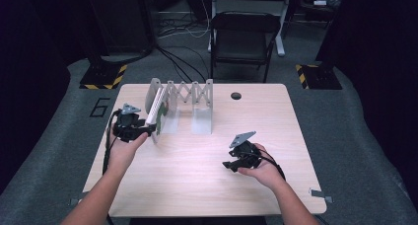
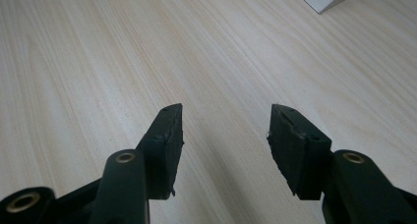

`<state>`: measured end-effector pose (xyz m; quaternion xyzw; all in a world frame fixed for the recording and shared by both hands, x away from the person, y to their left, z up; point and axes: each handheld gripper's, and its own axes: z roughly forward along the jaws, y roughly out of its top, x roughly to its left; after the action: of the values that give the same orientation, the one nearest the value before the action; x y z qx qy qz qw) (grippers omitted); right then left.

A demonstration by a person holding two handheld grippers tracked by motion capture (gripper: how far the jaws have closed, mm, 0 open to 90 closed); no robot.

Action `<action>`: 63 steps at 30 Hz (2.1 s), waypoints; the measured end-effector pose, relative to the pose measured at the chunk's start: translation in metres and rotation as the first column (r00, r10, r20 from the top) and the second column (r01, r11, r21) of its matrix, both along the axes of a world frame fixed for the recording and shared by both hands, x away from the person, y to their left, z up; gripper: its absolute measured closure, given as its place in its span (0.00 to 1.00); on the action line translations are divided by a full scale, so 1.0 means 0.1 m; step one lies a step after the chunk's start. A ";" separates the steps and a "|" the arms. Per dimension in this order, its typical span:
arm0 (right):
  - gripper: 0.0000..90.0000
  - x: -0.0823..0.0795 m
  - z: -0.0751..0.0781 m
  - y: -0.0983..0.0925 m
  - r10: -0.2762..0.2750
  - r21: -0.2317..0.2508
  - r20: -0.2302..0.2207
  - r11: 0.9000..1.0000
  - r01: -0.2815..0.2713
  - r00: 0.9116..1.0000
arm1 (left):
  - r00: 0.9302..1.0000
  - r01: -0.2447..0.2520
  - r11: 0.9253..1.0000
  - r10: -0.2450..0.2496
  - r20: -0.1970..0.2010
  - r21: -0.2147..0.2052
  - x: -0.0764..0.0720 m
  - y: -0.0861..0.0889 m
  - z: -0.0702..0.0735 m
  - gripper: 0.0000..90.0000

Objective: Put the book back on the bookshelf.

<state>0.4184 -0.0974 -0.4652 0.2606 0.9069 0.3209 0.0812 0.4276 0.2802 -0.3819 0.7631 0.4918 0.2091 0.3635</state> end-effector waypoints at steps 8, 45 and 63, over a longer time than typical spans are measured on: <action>0.52 -0.01 0.01 0.00 0.000 -0.005 0.004 1.000 0.000 1.000 | 0.995 0.099 0.995 -0.099 -0.011 -0.026 -0.19 -0.05 -0.14 0.52; 0.52 -0.03 -0.04 -0.01 0.002 -0.020 0.008 1.000 -0.002 1.000 | 0.969 0.242 0.970 -0.242 -0.045 -0.002 -0.57 -0.13 -0.90 0.51; 0.52 -0.01 -0.14 -0.02 -0.009 -0.028 -0.008 1.000 0.009 1.000 | 0.961 0.268 0.963 -0.265 -0.078 0.026 -0.52 -0.20 -1.14 0.51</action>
<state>0.4170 -0.0992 -0.4796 0.2650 0.9104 0.3068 0.0824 0.3756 0.2600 -0.4956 0.8361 0.3937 0.1387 0.3559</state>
